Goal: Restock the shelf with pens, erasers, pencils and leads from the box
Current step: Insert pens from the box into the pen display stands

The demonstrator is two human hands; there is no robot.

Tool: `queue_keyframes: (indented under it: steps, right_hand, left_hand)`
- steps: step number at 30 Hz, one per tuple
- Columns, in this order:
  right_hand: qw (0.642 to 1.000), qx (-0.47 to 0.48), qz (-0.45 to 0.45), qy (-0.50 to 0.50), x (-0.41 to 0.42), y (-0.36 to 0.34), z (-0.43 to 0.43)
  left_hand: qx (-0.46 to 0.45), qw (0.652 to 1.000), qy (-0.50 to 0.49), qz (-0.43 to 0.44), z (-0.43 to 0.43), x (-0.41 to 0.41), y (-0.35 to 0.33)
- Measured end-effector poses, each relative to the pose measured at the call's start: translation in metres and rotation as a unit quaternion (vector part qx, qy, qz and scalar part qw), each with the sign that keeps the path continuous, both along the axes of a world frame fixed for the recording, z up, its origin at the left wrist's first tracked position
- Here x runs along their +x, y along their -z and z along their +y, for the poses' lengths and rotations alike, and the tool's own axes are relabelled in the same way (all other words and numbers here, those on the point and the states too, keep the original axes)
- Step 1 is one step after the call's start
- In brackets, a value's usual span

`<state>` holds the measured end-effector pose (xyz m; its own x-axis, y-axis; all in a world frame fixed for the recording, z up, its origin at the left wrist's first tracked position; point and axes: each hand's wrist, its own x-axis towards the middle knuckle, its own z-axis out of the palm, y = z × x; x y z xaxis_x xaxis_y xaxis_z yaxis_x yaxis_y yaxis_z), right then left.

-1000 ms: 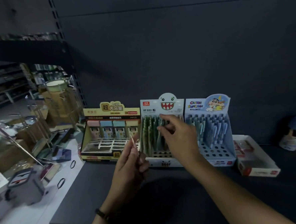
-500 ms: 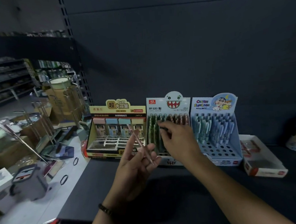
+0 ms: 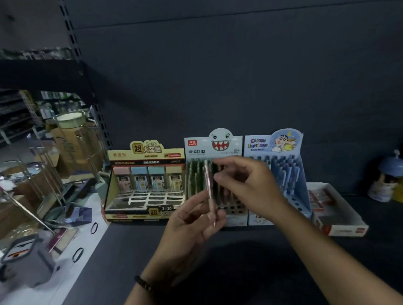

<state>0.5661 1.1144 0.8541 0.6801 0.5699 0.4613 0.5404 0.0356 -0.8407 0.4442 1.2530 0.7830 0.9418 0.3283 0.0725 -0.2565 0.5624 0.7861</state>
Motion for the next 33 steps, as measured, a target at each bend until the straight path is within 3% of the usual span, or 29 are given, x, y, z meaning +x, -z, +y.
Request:
queue_keyframes:
  steps: [7, 14, 17, 19, 22, 24, 28, 33]
  right_hand:
    - [0.999, 0.015, -0.015, 0.025, 0.015, -0.008, -0.024]
    - [0.998, 0.017, -0.017, 0.063, 0.018, -0.006, -0.034]
    - [0.994, 0.028, -0.012, 0.1, 0.028, -0.007, -0.036]
    - [0.988, 0.019, -0.038, 0.148, 0.037, -0.005, -0.036]
    - [0.974, -0.02, -0.096, 0.205, 0.041, 0.0, -0.029]
    - [0.965, -0.036, -0.13, 0.226, 0.04, 0.005, -0.021]
    - [0.954, -0.074, -0.168, 0.238, 0.041, 0.012, -0.01]
    - [0.942, -0.099, -0.205, 0.246, 0.04, 0.015, -0.005]
  left_hand:
    - [0.125, 0.992, -0.025, -0.005, -0.024, 0.023, 0.0]
    - [0.303, 0.939, -0.165, 0.007, -0.037, 0.035, 0.005]
    - [0.412, 0.874, -0.252, 0.054, -0.041, 0.031, 0.01]
    - [0.517, 0.807, -0.278, 0.066, -0.042, 0.027, 0.015]
    - [0.671, 0.694, -0.249, 0.075, -0.043, 0.027, 0.027]
    - [0.731, 0.639, -0.228, 0.079, -0.044, 0.029, 0.034]
    - [0.775, 0.588, -0.221, 0.067, -0.046, 0.029, 0.041]
    - [0.785, 0.571, -0.234, 0.057, -0.043, 0.032, 0.048]
